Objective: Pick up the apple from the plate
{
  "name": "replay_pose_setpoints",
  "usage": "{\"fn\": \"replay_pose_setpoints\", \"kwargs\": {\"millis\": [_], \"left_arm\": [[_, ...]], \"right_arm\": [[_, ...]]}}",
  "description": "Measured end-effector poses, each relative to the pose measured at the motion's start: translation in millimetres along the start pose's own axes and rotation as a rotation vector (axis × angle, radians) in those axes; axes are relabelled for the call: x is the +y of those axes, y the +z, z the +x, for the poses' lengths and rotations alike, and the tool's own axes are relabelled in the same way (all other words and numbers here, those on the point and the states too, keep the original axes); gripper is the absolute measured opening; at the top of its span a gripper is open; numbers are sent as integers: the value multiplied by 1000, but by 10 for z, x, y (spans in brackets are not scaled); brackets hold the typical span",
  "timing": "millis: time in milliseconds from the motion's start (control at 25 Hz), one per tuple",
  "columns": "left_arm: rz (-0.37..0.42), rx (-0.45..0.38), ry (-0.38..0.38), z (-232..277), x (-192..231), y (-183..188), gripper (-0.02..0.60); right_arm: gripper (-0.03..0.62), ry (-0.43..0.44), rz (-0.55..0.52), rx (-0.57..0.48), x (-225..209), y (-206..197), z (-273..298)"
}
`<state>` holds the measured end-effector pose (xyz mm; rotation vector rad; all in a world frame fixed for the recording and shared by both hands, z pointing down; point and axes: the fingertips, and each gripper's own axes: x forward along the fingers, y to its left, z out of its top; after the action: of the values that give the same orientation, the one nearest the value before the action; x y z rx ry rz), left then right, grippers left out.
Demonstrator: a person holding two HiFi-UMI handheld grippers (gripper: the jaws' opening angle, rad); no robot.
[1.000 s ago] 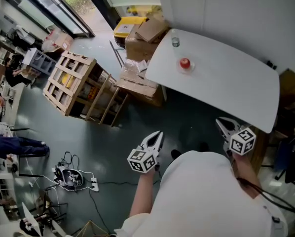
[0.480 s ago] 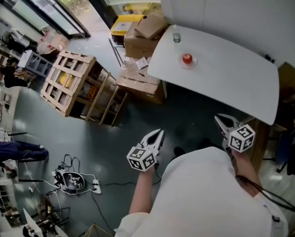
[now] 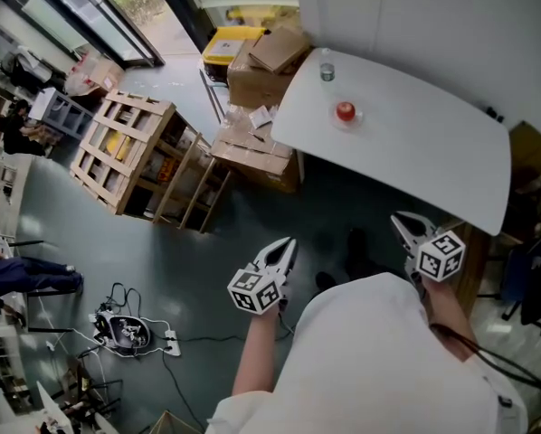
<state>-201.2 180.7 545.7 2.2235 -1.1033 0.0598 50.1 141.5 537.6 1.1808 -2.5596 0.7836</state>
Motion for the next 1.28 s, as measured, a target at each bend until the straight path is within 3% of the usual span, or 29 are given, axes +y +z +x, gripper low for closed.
{"fn": "replay_pose_setpoints", "kwargs": {"millis": [880,1280], "left_arm": [[-36,5,108,1302,207,560,2],[-18,32,119,1902,275,734,2]], "right_arm": [[38,117,20,40,-1158,834,900],[38,145,38,70,-1674,888,1087]]}}
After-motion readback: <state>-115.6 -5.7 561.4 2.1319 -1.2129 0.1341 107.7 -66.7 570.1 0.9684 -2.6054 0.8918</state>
